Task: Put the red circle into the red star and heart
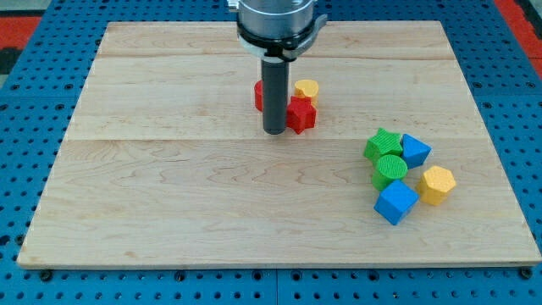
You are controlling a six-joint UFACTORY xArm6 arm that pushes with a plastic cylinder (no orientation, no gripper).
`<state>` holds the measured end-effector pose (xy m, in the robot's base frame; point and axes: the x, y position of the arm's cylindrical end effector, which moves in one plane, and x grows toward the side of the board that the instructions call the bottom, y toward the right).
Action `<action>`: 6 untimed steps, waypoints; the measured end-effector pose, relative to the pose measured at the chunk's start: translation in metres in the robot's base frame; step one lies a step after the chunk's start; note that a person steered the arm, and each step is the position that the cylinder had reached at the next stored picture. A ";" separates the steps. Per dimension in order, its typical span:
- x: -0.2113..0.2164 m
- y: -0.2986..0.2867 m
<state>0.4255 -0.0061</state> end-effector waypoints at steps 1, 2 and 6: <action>0.000 -0.033; -0.002 -0.062; -0.060 -0.022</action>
